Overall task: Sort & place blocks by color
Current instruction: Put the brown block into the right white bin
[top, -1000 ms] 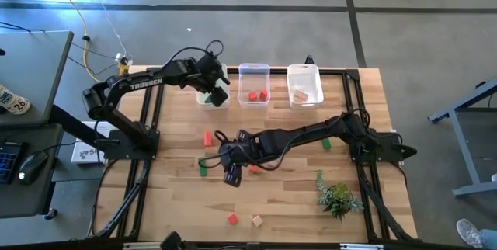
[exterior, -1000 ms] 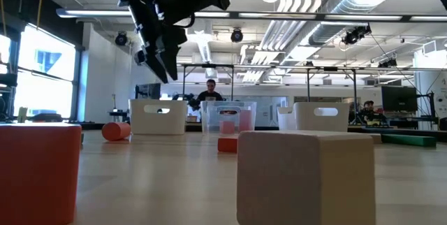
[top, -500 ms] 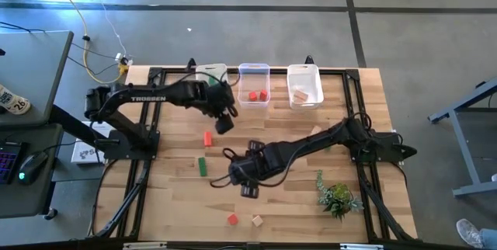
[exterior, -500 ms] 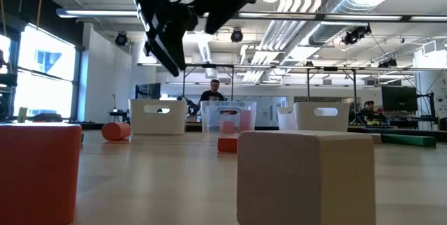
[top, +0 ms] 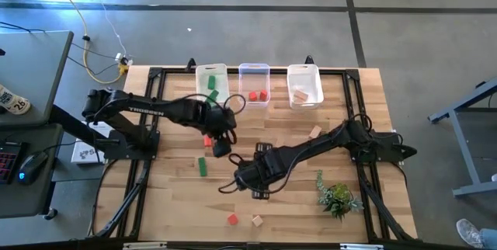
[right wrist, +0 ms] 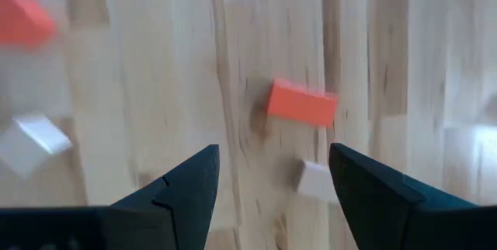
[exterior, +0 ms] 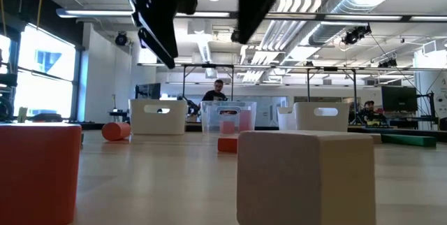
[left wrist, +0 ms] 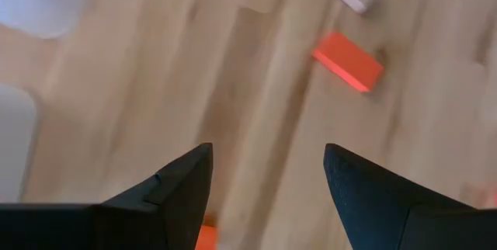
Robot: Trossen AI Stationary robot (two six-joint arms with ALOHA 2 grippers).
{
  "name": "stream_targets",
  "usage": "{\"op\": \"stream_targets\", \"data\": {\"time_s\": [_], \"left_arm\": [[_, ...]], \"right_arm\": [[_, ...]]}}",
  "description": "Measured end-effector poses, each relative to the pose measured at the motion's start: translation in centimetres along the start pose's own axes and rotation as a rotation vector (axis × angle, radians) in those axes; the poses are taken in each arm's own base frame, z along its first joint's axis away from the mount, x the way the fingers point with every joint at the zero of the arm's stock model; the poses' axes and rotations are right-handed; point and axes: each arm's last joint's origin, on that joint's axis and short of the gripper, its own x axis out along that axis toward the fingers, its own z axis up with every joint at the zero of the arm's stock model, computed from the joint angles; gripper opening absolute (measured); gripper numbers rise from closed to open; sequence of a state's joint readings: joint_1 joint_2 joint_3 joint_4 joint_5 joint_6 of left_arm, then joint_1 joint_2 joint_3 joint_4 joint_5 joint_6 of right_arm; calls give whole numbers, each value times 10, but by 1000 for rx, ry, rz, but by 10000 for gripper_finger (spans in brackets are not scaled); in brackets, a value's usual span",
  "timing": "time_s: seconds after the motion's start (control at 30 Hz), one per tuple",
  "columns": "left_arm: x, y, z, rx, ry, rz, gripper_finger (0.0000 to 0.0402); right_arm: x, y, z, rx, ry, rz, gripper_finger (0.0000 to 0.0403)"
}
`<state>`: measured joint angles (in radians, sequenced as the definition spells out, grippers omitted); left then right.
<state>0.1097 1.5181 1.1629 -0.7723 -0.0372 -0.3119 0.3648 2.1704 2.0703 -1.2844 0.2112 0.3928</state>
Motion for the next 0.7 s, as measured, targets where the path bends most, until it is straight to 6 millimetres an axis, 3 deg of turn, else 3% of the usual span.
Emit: {"op": "stream_targets", "data": {"time_s": [0.3,0.7], "left_arm": [[-2,-34,-16,57,11,23,235],[-6,-59,-31,88,8,39,235]], "right_arm": [[36,9,-34,-108,190,-126,232],[62,-5,-81,-114,455,-430,232]]}}
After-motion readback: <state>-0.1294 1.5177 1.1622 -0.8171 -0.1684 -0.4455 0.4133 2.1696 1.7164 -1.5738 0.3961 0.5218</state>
